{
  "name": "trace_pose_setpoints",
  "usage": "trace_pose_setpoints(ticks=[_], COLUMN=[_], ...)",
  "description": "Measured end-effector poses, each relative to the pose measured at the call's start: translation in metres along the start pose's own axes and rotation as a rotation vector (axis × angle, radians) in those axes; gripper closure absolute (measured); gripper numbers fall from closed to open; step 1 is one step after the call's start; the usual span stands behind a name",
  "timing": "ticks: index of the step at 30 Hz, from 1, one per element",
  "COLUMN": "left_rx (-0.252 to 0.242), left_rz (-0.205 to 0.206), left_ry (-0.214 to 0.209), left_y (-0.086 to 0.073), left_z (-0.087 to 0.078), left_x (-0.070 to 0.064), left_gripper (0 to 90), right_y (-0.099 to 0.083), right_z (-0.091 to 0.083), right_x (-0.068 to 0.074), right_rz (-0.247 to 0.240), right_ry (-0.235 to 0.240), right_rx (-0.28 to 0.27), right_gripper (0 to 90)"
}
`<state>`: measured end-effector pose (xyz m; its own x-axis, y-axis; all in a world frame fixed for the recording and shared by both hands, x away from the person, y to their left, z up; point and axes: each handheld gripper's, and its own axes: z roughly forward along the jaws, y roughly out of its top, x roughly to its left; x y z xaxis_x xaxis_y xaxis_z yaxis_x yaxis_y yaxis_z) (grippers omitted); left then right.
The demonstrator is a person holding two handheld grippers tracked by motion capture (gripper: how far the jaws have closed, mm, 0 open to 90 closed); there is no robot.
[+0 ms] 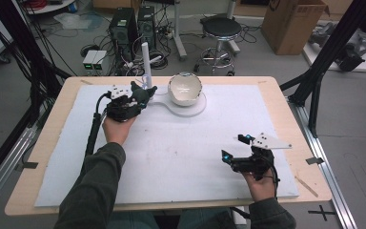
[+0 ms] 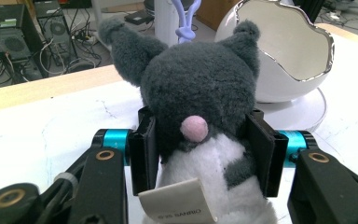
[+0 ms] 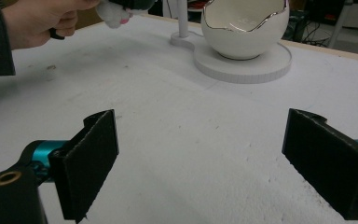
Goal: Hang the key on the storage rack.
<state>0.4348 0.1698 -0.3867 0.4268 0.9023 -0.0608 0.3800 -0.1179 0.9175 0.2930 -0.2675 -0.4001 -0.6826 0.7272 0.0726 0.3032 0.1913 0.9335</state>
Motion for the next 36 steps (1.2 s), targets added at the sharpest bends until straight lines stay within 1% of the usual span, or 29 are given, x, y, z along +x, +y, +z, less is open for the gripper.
trace_pose_setpoints(ticks=[4,8,10,17,21,24,28,32,33,36], left_rx=[0.002,-0.005,0.000,0.002,0.005,0.005,0.011,0.022,0.029,0.036], left_rz=[0.007,-0.001,0.010,0.010,0.016,0.015,0.019,0.020,0.031,0.040], left_ry=[0.003,0.003,-0.002,-0.003,0.001,-0.007,-0.004,-0.008,-0.001,0.001], left_y=[0.0001,0.0005,0.0002,-0.0011,-0.0011,-0.0015,-0.0015,-0.0021,-0.0022,-0.0026], left_z=[-0.0005,-0.0013,-0.0007,0.0014,0.0011,0.0015,0.0014,0.0018,0.0015,0.0011], left_x=[0.0000,-0.0010,-0.0014,-0.0022,-0.0012,-0.0010,-0.0004,-0.0003,-0.0006,-0.0016], left_gripper=[51.3,50.1,49.9,49.6,49.0,48.3,47.6,45.2,44.4,41.9], right_y=[0.0000,0.0005,0.0008,0.0007,0.0006,0.0005,0.0006,0.0006,0.0007,0.0010], right_z=[-0.0004,-0.0004,-0.0008,-0.0004,-0.0004,-0.0006,-0.0007,-0.0006,-0.0006,-0.0011], right_x=[-0.0004,0.0007,0.0007,0.0002,0.0000,-0.0002,0.0003,0.0006,0.0002,-0.0002], right_rz=[0.007,-0.001,0.003,0.000,0.001,-0.001,0.001,0.002,-0.001,-0.002], right_ry=[-0.001,0.000,0.000,-0.002,-0.002,-0.001,-0.001,-0.001,-0.001,-0.004], right_rx=[0.001,0.000,0.000,0.001,0.001,0.000,0.000,0.000,0.000,-0.007], right_gripper=[10.0,10.0,10.0,10.0,10.0,10.0,10.0,10.0,10.0,10.0])
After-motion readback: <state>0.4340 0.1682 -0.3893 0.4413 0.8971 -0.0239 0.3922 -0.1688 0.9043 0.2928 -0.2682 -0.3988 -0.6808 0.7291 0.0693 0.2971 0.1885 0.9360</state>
